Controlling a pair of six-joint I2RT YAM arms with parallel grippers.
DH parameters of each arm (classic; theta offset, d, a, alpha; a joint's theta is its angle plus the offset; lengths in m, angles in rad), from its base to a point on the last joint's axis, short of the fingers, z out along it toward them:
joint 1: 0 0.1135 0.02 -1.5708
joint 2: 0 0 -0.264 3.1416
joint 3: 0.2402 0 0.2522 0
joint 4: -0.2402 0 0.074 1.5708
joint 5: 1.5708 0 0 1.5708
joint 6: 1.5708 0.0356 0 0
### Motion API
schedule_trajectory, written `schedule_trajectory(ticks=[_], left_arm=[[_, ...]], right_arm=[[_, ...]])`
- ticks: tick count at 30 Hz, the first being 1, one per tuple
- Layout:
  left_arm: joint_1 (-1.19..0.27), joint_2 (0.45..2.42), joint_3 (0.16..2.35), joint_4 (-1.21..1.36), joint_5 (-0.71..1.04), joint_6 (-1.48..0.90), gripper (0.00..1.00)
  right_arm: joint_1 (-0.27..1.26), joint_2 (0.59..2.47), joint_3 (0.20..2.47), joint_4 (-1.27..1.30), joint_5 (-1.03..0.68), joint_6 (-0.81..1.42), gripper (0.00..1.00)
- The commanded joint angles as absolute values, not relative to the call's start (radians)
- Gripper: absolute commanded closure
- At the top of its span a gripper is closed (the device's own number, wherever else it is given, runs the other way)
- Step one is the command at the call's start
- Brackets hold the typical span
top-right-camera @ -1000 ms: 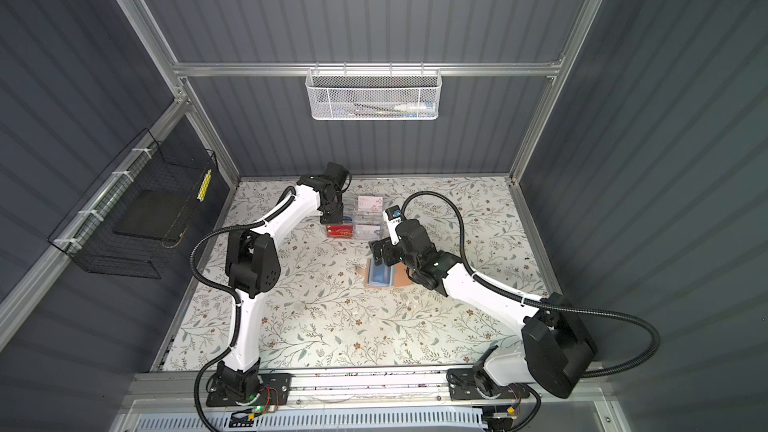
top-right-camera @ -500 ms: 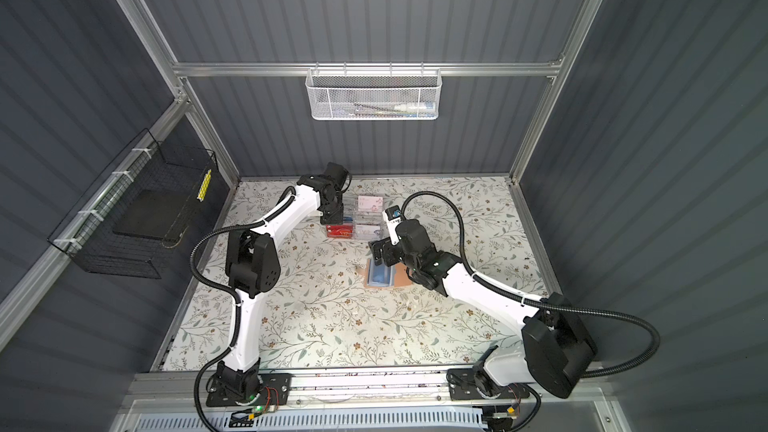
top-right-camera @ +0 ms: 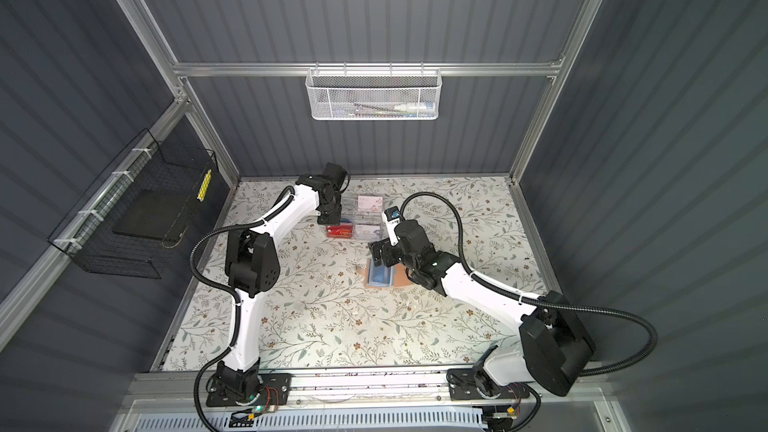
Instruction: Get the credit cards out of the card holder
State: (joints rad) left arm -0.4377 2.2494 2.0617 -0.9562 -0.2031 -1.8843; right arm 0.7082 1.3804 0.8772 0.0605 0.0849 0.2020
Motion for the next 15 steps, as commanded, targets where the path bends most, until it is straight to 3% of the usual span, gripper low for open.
schedule_trajectory(ticks=[1, 15], left_arm=[[-0.430, 2.287, 2.091, -0.985, -0.191, -1.850, 1.00], [-0.432, 2.290, 2.074, -0.960, -0.200, -1.821, 0.90]], right_arm=[[0.712, 1.392, 0.882, 0.081, 0.081, 0.209, 0.01], [0.713, 1.388, 0.885, 0.075, 0.080, 0.207, 0.01]])
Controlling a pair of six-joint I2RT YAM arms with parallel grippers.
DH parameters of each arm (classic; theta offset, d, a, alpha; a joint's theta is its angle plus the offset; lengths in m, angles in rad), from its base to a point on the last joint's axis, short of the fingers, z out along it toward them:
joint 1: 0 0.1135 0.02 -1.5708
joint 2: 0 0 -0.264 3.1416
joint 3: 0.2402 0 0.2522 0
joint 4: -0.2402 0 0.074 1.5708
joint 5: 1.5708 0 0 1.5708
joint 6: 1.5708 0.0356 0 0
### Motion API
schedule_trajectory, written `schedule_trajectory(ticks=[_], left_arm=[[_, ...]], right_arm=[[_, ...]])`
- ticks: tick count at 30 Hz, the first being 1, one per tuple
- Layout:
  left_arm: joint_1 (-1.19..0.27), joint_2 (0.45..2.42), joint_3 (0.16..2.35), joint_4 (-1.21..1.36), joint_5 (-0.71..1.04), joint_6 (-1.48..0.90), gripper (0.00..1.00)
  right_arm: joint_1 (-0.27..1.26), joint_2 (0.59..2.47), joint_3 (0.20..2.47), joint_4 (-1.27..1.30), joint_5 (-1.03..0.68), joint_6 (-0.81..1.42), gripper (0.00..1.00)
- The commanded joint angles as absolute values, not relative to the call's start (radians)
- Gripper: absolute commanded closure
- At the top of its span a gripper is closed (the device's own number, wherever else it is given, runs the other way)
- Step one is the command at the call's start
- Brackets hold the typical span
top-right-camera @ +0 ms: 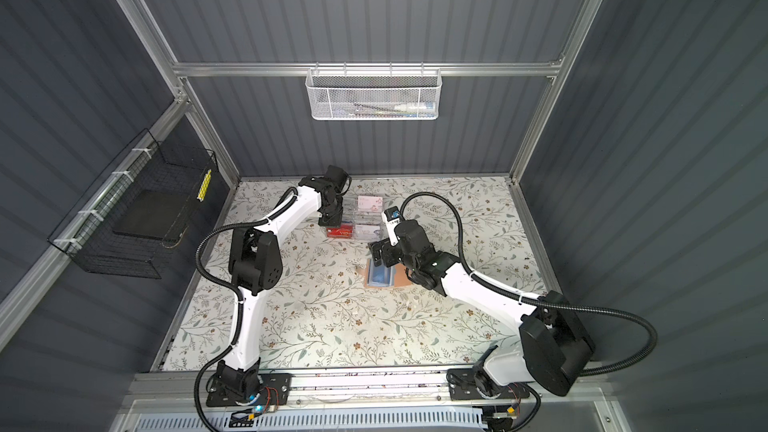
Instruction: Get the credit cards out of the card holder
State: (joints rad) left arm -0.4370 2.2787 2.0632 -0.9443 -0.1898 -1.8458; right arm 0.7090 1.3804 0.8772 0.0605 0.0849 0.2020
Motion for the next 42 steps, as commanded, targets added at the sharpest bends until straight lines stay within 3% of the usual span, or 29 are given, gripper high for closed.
schedule_trajectory(ticks=[1, 12, 42], left_arm=[[-0.432, 2.288, 2.072, -0.955, -0.202, -1.818, 0.90], [-0.432, 2.276, 2.054, -0.914, -0.185, -1.802, 0.80], [-0.460, 2.164, 1.923, -0.727, -0.229, -1.731, 0.78]], right_arm=[[0.713, 1.389, 0.885, 0.076, 0.080, 0.208, 0.01], [0.716, 1.388, 0.886, 0.074, 0.076, 0.207, 0.01], [0.718, 1.394, 0.890, 0.072, 0.063, 0.207, 0.01]])
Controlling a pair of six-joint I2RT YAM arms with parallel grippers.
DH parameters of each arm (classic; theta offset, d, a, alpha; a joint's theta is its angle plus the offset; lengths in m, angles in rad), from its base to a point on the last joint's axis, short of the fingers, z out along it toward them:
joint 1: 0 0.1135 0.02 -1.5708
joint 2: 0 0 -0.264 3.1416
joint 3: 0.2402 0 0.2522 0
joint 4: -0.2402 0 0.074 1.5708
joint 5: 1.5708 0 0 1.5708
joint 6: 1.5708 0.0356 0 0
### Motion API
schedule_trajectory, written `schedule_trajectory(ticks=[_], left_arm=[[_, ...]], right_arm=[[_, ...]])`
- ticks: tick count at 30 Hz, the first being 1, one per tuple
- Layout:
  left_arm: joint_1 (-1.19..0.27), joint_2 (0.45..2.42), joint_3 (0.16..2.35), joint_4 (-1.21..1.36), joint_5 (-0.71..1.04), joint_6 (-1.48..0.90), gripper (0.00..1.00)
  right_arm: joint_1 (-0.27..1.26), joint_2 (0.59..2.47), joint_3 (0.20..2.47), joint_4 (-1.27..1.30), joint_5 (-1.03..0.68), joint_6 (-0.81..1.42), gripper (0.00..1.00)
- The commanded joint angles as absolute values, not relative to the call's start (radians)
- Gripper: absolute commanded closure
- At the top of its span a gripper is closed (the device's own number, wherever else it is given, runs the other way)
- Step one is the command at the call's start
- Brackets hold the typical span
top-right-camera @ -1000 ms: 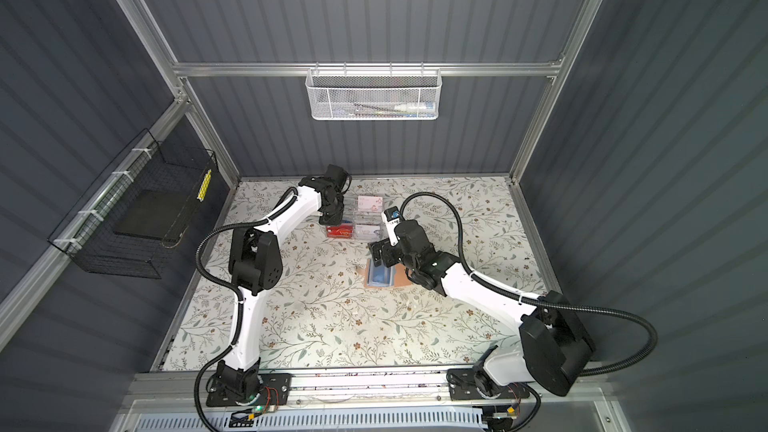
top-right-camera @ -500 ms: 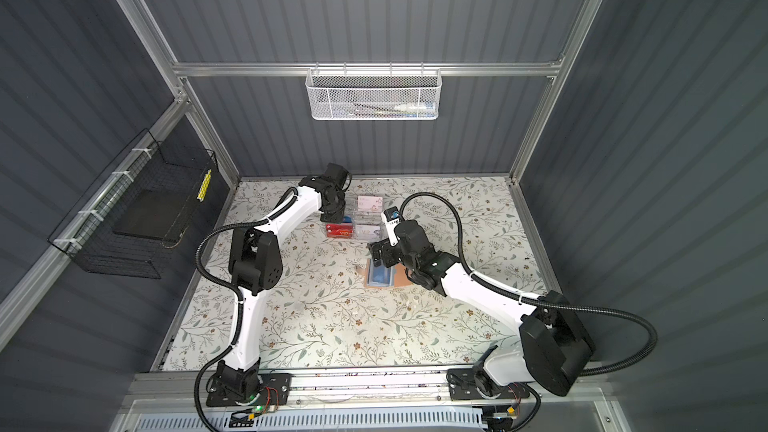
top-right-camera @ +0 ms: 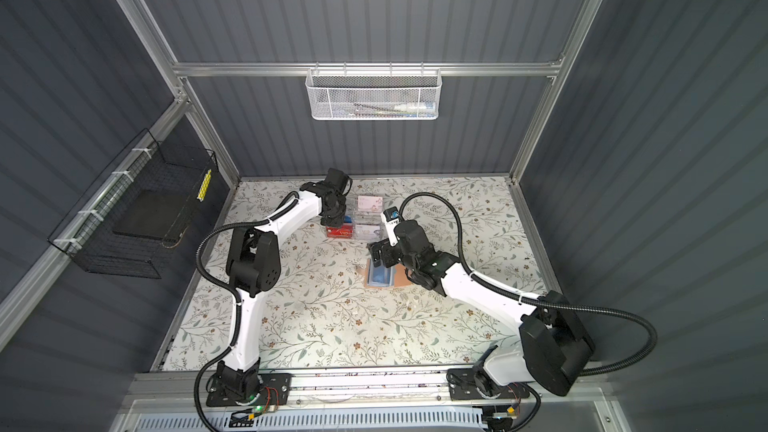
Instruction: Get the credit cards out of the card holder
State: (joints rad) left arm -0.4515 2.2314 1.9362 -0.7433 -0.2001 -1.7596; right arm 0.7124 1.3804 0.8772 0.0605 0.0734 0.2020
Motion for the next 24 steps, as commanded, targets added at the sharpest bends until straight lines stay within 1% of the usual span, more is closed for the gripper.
schedule_trajectory(ticks=[1, 12, 16, 18, 19, 22, 24], left_arm=[[-0.460, 2.158, 1.919, -0.724, -0.236, -1.725, 0.78], [-0.460, 2.141, 1.929, -0.683, -0.263, -1.665, 0.77], [-0.469, 2.100, 1.913, -0.661, -0.304, -1.582, 0.74], [-0.484, 2.061, 1.884, -0.620, -0.351, -1.501, 0.66], [-0.492, 2.042, 1.869, -0.598, -0.376, -1.447, 0.59], [-0.514, 1.982, 1.812, -0.557, -0.441, -1.328, 0.32], [-0.526, 1.946, 1.759, -0.512, -0.460, -1.258, 0.07]], right_arm=[[0.719, 1.396, 0.891, 0.071, 0.061, 0.207, 0.01], [0.719, 1.389, 0.888, 0.071, 0.060, 0.207, 0.01], [0.720, 1.381, 0.887, 0.072, 0.061, 0.207, 0.01], [0.719, 1.378, 0.885, 0.071, 0.067, 0.206, 0.01], [0.720, 1.377, 0.884, 0.071, 0.071, 0.206, 0.01], [0.720, 1.377, 0.890, 0.060, 0.079, 0.211, 0.01], [0.718, 1.373, 0.893, 0.048, 0.087, 0.218, 0.01]])
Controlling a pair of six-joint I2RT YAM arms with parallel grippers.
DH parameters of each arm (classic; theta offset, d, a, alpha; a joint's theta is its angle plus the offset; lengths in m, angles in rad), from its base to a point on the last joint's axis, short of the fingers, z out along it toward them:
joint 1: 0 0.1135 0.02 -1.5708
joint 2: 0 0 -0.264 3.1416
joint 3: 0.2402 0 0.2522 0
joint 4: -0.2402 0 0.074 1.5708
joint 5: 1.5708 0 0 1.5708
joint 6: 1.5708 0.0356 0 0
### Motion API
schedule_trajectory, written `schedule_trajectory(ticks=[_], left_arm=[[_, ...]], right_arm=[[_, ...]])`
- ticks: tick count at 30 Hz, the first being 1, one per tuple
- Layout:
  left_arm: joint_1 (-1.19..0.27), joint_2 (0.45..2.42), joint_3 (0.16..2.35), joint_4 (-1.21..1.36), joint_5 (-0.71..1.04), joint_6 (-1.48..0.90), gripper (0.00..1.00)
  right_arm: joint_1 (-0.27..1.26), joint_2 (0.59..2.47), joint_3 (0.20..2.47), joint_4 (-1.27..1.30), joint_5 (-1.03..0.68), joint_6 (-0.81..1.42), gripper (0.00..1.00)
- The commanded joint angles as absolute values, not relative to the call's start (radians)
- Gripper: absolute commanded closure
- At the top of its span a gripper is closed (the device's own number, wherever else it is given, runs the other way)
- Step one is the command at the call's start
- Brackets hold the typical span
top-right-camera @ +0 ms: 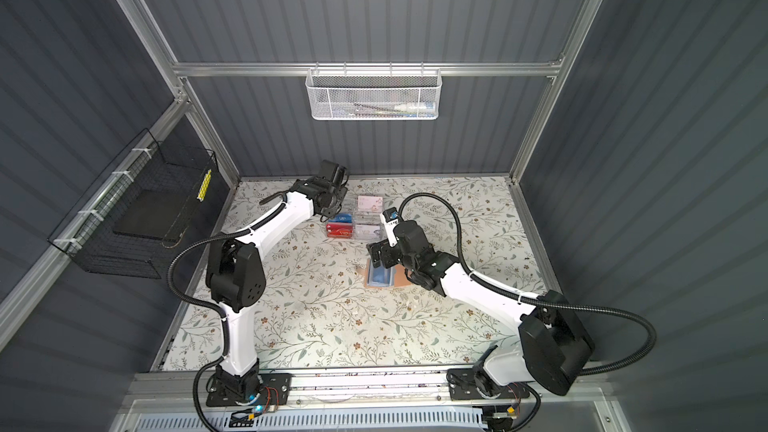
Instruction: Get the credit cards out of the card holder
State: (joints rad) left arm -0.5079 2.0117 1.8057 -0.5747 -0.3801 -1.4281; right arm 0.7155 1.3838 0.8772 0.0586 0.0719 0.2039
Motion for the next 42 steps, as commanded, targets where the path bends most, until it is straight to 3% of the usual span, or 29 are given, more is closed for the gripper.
schedule_trajectory(ticks=[1, 15, 23, 29, 35, 42], left_arm=[[-0.533, 1.930, 1.732, -0.493, -0.465, -1.227, 0.00], [-0.656, 1.717, 1.380, -0.344, -0.538, -0.837, 0.00], [-0.659, 1.562, 1.068, -0.069, -0.169, -0.575, 0.00], [-0.659, 1.440, 0.857, 0.022, 0.051, -0.565, 0.00], [-0.660, 1.368, 0.703, 0.192, 0.255, -0.718, 0.00], [-0.658, 1.444, 0.690, 0.418, 0.440, -0.957, 0.00]], right_arm=[[0.719, 1.369, 0.891, 0.045, 0.092, 0.221, 0.01], [0.545, 1.277, 0.836, 0.004, -0.015, 0.405, 0.01], [0.546, 1.261, 0.828, -0.155, 0.039, 0.440, 0.01], [0.585, 1.207, 0.753, -0.220, 0.002, 0.457, 0.01], [0.683, 1.218, 0.714, -0.235, 0.060, 0.507, 0.01], [0.759, 1.298, 0.692, -0.167, 0.184, 0.553, 0.01]])
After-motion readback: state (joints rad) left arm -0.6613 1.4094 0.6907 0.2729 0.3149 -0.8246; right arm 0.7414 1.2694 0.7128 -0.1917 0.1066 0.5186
